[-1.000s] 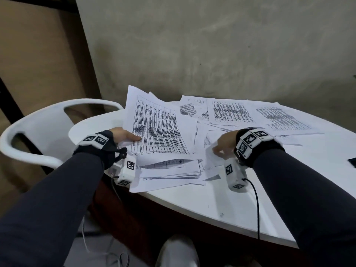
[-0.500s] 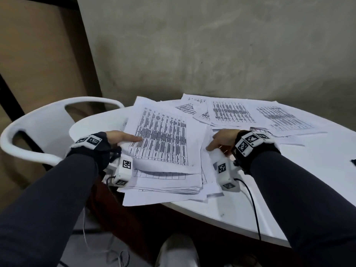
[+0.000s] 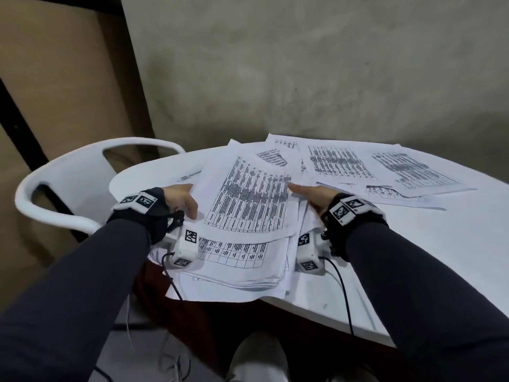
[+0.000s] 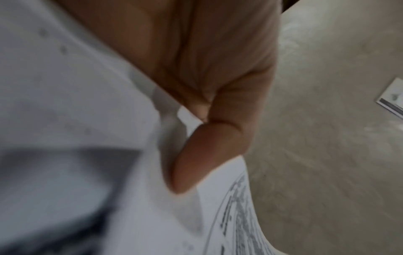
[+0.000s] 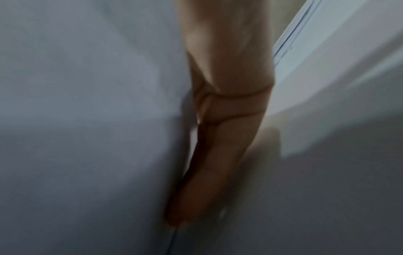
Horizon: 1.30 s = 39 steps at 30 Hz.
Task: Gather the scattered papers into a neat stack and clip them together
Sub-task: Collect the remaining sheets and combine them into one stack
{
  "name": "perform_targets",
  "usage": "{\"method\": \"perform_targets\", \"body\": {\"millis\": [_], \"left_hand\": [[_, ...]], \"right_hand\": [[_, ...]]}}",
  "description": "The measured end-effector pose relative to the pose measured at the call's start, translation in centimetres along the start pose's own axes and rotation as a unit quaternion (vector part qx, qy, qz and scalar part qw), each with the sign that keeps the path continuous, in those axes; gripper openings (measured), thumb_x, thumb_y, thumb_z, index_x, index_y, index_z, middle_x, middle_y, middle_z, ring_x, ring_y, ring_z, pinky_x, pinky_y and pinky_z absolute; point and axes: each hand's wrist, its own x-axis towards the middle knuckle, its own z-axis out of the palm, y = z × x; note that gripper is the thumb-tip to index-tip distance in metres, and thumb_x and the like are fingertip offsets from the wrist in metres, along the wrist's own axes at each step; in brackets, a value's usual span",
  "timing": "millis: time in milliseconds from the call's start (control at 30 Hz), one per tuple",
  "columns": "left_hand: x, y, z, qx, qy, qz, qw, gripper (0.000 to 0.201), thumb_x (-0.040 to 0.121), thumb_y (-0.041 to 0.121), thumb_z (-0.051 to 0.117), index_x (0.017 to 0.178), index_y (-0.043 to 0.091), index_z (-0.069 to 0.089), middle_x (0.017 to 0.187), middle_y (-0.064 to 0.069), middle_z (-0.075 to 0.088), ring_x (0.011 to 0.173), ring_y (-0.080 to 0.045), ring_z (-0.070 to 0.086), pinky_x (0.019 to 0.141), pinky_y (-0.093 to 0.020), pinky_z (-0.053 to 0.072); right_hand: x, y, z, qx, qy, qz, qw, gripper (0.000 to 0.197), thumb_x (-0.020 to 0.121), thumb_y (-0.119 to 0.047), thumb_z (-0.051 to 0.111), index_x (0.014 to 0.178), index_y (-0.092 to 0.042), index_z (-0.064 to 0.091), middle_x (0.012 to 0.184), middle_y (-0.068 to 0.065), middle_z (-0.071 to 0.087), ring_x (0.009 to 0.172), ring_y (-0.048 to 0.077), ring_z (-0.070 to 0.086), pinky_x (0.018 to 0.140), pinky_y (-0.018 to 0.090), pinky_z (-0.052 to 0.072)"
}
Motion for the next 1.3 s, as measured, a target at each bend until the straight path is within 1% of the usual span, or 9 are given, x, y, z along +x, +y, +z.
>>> {"method": "perform_targets", "body": {"millis": [100, 233, 333, 633, 767, 867, 1000, 1133, 1300], "left_hand": [[0.2, 0.1, 0.4, -0.042, -0.026, 0.018, 0.999, 0.029, 0.061, -0.012, 0.067, 0.085, 0.0, 0.059, 0.07, -0.001, 0.073, 0.076, -0.022, 0.061, 0.064, -0.022, 0.054], [0.9, -0.4, 0.1, -0.064, -0.019, 0.013, 0.998, 0.028, 0.083, 0.003, 0.062, 0.111, -0.002, 0.061, 0.1, -0.005, 0.073, 0.087, -0.013, 0.069, 0.082, -0.017, 0.047], [0.3, 0.0, 0.8, -0.077, -0.044, 0.032, 0.996, 0.032, 0.084, -0.01, 0.053, 0.114, -0.001, 0.057, 0.104, -0.016, 0.069, 0.083, -0.026, 0.068, 0.08, -0.033, 0.051], [0.8, 2.4, 1.3, 0.057, 0.055, 0.061, 0.995, 0.035, 0.082, 0.046, 0.061, 0.077, 0.012, 0.055, 0.078, -0.009, 0.046, 0.078, -0.023, 0.046, 0.07, -0.031, 0.034], [1.9, 3.3, 2.8, 0.135, -0.018, 0.019, 0.991, 0.059, 0.084, 0.055, 0.054, 0.128, 0.016, 0.053, 0.131, -0.001, 0.05, 0.127, -0.02, 0.043, 0.114, -0.034, 0.03], [2.4, 3.5, 4.2, 0.038, -0.056, -0.077, 0.995, 0.088, 0.05, 0.05, 0.085, 0.128, 0.02, 0.057, 0.15, 0.001, 0.036, 0.135, -0.012, 0.039, 0.107, -0.028, 0.042], [0.0, 6.2, 4.4, 0.279, -0.061, -0.07, 0.956, 0.059, 0.084, 0.059, 0.048, 0.119, 0.012, 0.06, 0.132, -0.003, 0.051, 0.127, -0.022, 0.044, 0.103, -0.033, 0.035], [0.0, 7.0, 3.4, 0.262, -0.106, -0.047, 0.958, 0.024, 0.091, 0.041, 0.049, 0.1, 0.022, 0.062, 0.097, 0.009, 0.064, 0.099, -0.014, 0.055, 0.075, -0.026, 0.037], [2.0, 7.0, 4.6, 0.374, -0.007, 0.019, 0.927, 0.06, 0.097, 0.041, 0.037, 0.149, 0.017, 0.019, 0.159, -0.003, 0.011, 0.146, -0.024, 0.015, 0.118, -0.036, 0.014]], "right_hand": [[0.1, -0.2, 0.5, -0.041, 0.029, -0.033, 0.998, 0.028, 0.068, -0.036, 0.081, 0.079, -0.013, 0.067, 0.095, 0.011, 0.062, 0.078, 0.028, 0.06, 0.067, 0.03, 0.052], [-0.2, -0.4, 1.2, 0.018, -0.054, -0.053, 0.997, 0.039, 0.063, -0.027, 0.085, 0.089, -0.003, 0.068, 0.084, 0.013, 0.074, 0.082, 0.023, 0.071, 0.083, 0.026, 0.055], [-0.3, -0.7, 1.3, -0.018, -0.041, -0.058, 0.997, 0.053, 0.068, -0.038, 0.077, 0.11, -0.006, 0.068, 0.126, 0.008, 0.062, 0.128, 0.02, 0.046, 0.089, 0.027, 0.034], [-0.2, -2.1, -2.5, -0.153, 0.039, -0.07, 0.985, 0.017, 0.077, -0.016, 0.074, 0.085, -0.002, 0.071, 0.076, 0.001, 0.071, 0.083, 0.023, 0.061, 0.083, 0.031, 0.05], [-0.5, -1.9, -5.9, -0.173, 0.074, -0.048, 0.981, 0.017, 0.077, -0.016, 0.073, 0.083, -0.001, 0.07, 0.072, 0.003, 0.066, 0.074, 0.021, 0.056, 0.068, 0.026, 0.044], [-0.9, -0.9, -7.0, -0.205, 0.085, -0.002, 0.975, 0.019, 0.079, -0.018, 0.072, 0.066, -0.007, 0.065, 0.06, 0.002, 0.058, 0.062, 0.017, 0.048, 0.058, 0.024, 0.039], [-1.1, 1.6, -7.5, -0.215, 0.083, 0.019, 0.973, 0.022, 0.085, -0.019, 0.067, 0.101, -0.005, 0.069, 0.099, 0.011, 0.057, 0.088, 0.022, 0.05, 0.08, 0.027, 0.043], [-1.0, 3.0, -8.1, -0.108, 0.084, 0.036, 0.99, 0.012, 0.076, -0.021, 0.074, 0.082, -0.012, 0.072, 0.112, 0.018, 0.066, 0.078, 0.027, 0.058, 0.073, 0.031, 0.049], [-1.0, 2.8, -7.8, -0.052, 0.067, 0.05, 0.995, 0.032, 0.071, -0.022, 0.077, 0.097, -0.003, 0.072, 0.097, 0.018, 0.07, 0.082, 0.032, 0.063, 0.09, 0.041, 0.051]]}}
